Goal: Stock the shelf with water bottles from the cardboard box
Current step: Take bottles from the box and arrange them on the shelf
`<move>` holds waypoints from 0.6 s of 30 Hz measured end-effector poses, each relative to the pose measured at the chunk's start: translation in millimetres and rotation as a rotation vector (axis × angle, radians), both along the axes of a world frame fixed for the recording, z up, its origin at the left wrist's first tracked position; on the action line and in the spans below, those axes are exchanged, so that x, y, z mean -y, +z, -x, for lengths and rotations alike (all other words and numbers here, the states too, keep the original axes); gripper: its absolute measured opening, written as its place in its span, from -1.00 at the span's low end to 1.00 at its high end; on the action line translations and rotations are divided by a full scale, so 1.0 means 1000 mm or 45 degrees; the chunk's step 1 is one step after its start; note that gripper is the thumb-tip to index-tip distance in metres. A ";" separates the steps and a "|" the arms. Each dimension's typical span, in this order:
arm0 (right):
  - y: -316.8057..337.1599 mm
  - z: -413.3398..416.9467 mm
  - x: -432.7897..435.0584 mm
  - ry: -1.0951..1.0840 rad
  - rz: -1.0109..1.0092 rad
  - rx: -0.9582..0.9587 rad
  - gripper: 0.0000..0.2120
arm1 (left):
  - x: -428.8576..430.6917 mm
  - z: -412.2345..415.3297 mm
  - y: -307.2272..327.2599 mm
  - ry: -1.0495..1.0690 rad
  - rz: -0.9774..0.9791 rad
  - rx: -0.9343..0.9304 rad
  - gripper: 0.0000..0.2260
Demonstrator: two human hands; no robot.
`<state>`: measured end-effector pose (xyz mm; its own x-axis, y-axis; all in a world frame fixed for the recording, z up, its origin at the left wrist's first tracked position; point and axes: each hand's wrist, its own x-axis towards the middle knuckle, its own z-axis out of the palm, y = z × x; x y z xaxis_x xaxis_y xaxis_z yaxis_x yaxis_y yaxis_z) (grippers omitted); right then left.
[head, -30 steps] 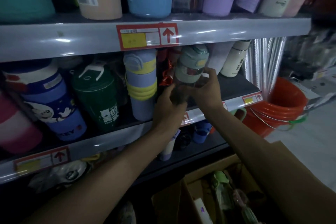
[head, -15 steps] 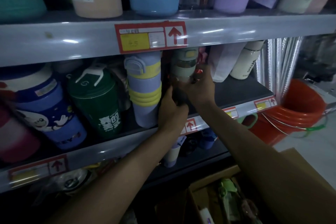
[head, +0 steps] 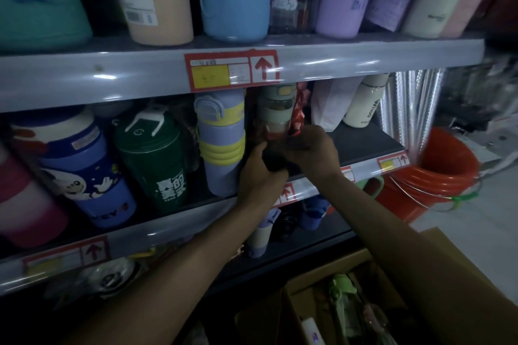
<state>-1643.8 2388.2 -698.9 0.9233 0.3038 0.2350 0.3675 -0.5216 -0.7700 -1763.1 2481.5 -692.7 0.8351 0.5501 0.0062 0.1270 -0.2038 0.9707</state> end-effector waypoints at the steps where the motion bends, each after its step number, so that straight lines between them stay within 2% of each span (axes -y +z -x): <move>1: 0.000 0.003 0.009 0.004 0.030 0.018 -0.48 | 0.000 0.004 0.000 -0.020 -0.027 -0.017 -0.45; 4: 0.004 0.016 0.034 -0.004 0.077 0.009 -0.41 | 0.003 0.018 0.001 -0.100 -0.125 -0.033 -0.39; 7: 0.012 0.036 0.061 0.011 0.110 -0.014 -0.34 | 0.009 0.032 0.003 -0.156 -0.194 -0.058 -0.17; 12: 0.028 0.079 0.102 0.050 0.205 -0.030 -0.31 | 0.019 0.054 -0.001 -0.309 -0.411 -0.065 -0.32; 15: 0.029 0.107 0.128 0.081 0.265 -0.033 -0.29 | 0.027 0.065 -0.004 -0.367 -0.504 -0.069 -0.29; 18: 0.026 0.133 0.152 0.105 0.409 -0.096 -0.16 | 0.038 0.075 -0.010 -0.505 -0.818 -0.125 -0.28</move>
<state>-1777.1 2235.8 -672.9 0.9037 0.4256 0.0468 0.3667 -0.7130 -0.5976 -1838.6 2443.8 -702.5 0.9826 0.1222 0.1398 0.0060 -0.7734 0.6338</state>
